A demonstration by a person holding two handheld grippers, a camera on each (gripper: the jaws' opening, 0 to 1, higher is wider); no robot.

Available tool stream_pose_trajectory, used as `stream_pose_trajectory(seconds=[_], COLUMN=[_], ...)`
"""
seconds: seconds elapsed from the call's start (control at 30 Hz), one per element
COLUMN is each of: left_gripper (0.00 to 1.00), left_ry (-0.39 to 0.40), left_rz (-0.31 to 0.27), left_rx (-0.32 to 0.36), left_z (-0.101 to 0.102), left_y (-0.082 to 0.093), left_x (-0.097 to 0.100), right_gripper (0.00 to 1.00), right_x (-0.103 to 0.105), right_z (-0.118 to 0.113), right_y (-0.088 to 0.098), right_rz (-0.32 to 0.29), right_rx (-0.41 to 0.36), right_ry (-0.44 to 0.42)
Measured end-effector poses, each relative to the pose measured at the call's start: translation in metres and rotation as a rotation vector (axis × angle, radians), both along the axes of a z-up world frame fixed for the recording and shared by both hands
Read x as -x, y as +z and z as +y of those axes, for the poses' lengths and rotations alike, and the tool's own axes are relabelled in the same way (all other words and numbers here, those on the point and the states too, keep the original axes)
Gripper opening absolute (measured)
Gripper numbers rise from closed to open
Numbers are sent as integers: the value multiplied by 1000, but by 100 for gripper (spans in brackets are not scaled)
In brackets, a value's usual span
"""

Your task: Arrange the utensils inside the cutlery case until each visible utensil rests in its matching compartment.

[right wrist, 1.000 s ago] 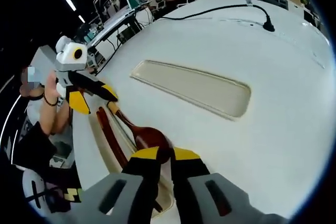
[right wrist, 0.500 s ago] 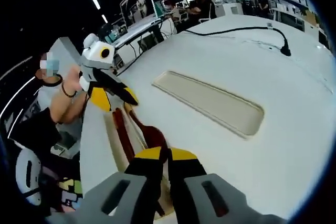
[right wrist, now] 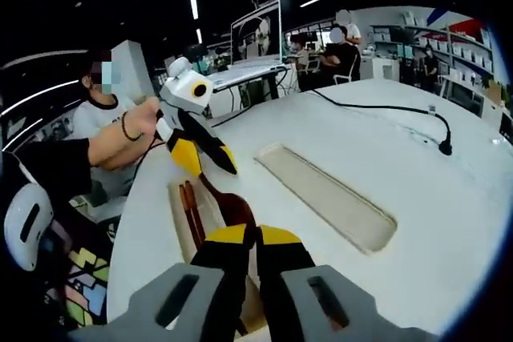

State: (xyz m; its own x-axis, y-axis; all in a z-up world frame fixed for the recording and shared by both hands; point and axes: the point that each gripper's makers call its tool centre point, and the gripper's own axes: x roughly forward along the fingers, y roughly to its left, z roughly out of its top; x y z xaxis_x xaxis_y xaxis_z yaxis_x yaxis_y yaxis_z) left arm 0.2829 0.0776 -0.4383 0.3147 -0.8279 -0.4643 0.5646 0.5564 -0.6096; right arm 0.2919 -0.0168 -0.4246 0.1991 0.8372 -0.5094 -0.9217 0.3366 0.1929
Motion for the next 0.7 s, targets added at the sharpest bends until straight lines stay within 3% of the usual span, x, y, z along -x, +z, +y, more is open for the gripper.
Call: stream_pose_trajectory(seconds=[0.3, 0.53, 0.7], left_gripper=[50, 48, 41], left_ry=[-60, -64, -74], left_rz=[-87, -94, -121], left_rx=[-72, -59, -59], left_z=[-4, -2, 0], left_y=[0, 3, 6], left_x=[7, 4, 4], right_gripper=[1, 1, 1], right_x=[-3, -1, 0], right_z=[-5, -10, -14], right_y=[7, 15, 21], right_rz=[-26, -35, -42], right_rx=[-32, -67, -88], right_ry=[-22, -32, -40])
